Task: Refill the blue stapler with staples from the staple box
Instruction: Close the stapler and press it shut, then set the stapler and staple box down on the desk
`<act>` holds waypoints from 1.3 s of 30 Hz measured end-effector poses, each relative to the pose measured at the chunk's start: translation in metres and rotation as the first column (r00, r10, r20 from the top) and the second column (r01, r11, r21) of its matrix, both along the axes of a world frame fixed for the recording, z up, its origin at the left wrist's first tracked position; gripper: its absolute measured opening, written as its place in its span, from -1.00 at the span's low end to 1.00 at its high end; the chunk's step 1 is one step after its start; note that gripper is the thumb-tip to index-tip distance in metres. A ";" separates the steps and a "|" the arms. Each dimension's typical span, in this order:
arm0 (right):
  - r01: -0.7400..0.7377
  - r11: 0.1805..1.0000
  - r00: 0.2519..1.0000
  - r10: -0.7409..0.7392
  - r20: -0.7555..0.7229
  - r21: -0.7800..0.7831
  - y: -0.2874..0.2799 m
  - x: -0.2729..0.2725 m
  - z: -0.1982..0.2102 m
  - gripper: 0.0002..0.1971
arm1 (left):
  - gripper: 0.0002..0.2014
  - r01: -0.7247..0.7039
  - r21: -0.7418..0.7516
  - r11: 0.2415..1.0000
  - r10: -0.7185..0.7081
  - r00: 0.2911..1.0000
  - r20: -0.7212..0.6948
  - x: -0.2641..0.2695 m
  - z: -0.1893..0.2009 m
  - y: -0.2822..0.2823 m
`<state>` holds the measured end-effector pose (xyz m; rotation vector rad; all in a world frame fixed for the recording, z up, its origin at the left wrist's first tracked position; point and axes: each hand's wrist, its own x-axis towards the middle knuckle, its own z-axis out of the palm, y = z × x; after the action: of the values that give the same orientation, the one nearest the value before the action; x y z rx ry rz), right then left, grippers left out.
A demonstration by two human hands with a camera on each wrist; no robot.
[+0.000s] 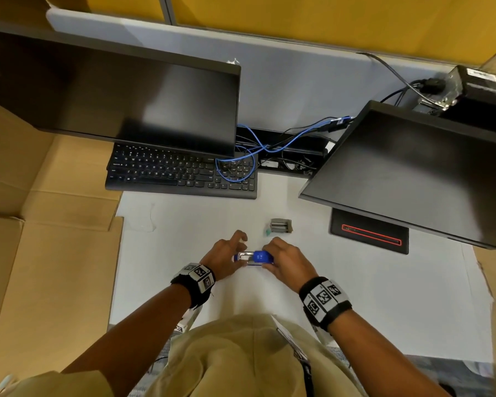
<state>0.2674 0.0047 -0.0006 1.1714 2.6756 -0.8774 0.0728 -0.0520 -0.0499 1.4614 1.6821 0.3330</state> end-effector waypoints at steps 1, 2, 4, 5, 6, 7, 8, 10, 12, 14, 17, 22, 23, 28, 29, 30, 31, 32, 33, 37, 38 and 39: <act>-0.021 1.000 1.000 0.021 0.016 0.003 -0.002 -0.008 -0.005 -0.71 | -0.48 0.005 -0.021 1.000 -0.005 1.000 0.017 -0.001 0.000 0.000; -0.039 0.999 0.999 0.038 0.035 0.003 -0.003 -0.015 -0.010 -0.70 | -0.46 0.018 -0.040 0.999 -0.017 1.000 0.023 -0.002 -0.001 0.000; -0.067 0.998 0.995 0.068 0.068 -0.005 -0.006 -0.025 -0.019 -0.71 | -0.41 0.043 -0.072 0.997 -0.041 0.999 0.020 -0.003 -0.001 -0.001; -0.075 0.997 0.994 0.076 0.077 -0.010 -0.006 -0.028 -0.023 -0.72 | -0.38 0.050 -0.080 0.995 -0.049 0.999 0.021 -0.004 -0.001 -0.003; -0.075 0.997 0.994 0.076 0.078 -0.017 -0.006 -0.030 -0.025 -0.71 | -0.35 0.058 -0.082 0.995 -0.057 0.998 0.022 -0.005 -0.001 -0.004; -0.068 0.997 0.995 0.070 0.070 -0.027 -0.006 -0.031 -0.027 -0.69 | -0.33 0.068 -0.073 0.995 -0.066 0.998 0.022 -0.005 -0.001 -0.006; -0.060 0.997 0.996 0.063 0.059 -0.044 -0.005 -0.030 -0.028 -0.66 | -0.33 0.073 -0.059 0.996 -0.072 0.997 0.017 -0.005 -0.002 -0.007; -0.057 0.995 0.998 0.058 0.017 -0.078 -0.002 -0.027 -0.025 -0.61 | -0.38 0.074 -0.011 0.997 -0.074 0.997 0.004 -0.004 -0.002 -0.011; -0.056 0.997 0.998 0.054 -0.037 -0.059 0.002 -0.019 -0.016 -0.61 | -0.47 0.074 0.049 0.996 -0.074 0.997 -0.011 -0.002 -0.003 -0.013; -0.003 0.996 0.993 0.013 -0.116 0.087 0.007 -0.008 -0.006 -0.64 | -0.54 0.080 0.084 0.993 -0.077 0.996 -0.040 -0.001 -0.003 -0.014; 0.184 0.952 0.965 -0.127 -0.229 0.244 0.019 0.007 0.005 -0.70 | -0.59 0.126 0.096 0.987 -0.117 0.989 -0.092 -0.003 -0.004 -0.013; 0.247 0.949 0.968 -0.231 -0.099 0.198 0.037 0.017 -0.008 -0.67 | -0.60 0.125 0.082 0.989 -0.115 0.987 -0.110 -0.002 -0.001 -0.009; 0.225 0.956 0.974 -0.216 -0.071 0.186 0.037 0.017 -0.011 -0.66 | -0.61 0.126 0.078 0.989 -0.116 0.986 -0.116 -0.002 0.000 -0.008; 0.222 0.941 0.975 -0.214 -0.056 0.254 0.044 0.012 -0.016 -0.83 | -0.66 0.117 0.106 0.987 -0.098 0.981 -0.169 -0.006 0.004 -0.009; 0.224 0.939 0.975 -0.219 -0.047 0.261 0.045 0.011 -0.016 -0.85 | -0.68 0.098 0.117 0.988 -0.076 0.980 -0.182 -0.009 0.004 -0.011; 0.226 0.937 0.974 -0.224 -0.037 0.267 0.046 0.011 -0.015 -0.84 | -0.69 0.072 0.128 0.989 -0.046 0.979 -0.197 -0.011 0.005 -0.012; 0.229 0.935 0.973 -0.230 -0.030 0.270 0.047 0.011 -0.015 -0.83 | -0.70 0.043 0.140 0.989 -0.012 0.977 -0.214 -0.015 0.005 -0.013; 0.234 0.936 0.971 -0.236 -0.026 0.264 0.048 0.011 -0.015 -0.81 | -0.70 0.009 0.155 0.988 0.027 0.973 -0.231 -0.018 0.006 -0.013; 0.238 0.937 0.970 -0.241 -0.022 0.255 0.048 0.011 -0.014 -0.78 | -0.70 -0.027 0.170 0.985 0.069 0.966 -0.248 -0.021 0.006 -0.013; 0.238 0.943 0.970 -0.241 -0.015 0.233 0.048 0.010 -0.011 -0.65 | -0.71 -0.139 0.201 0.970 0.191 0.944 -0.271 -0.038 0.010 -0.004; 0.234 0.944 0.971 -0.238 -0.009 0.233 0.049 0.011 -0.010 -0.62 | -0.72 -0.145 0.197 0.970 0.195 0.944 -0.267 -0.043 0.011 -0.001; 0.226 0.945 0.972 -0.233 0.001 0.237 0.050 0.012 -0.010 -0.60 | -0.73 -0.146 0.192 0.970 0.194 0.945 -0.262 -0.049 0.012 0.001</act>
<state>0.2797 0.0546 -0.0104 1.5599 2.7153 -0.5717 0.0237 -0.0508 -0.0378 1.5460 2.0586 0.3870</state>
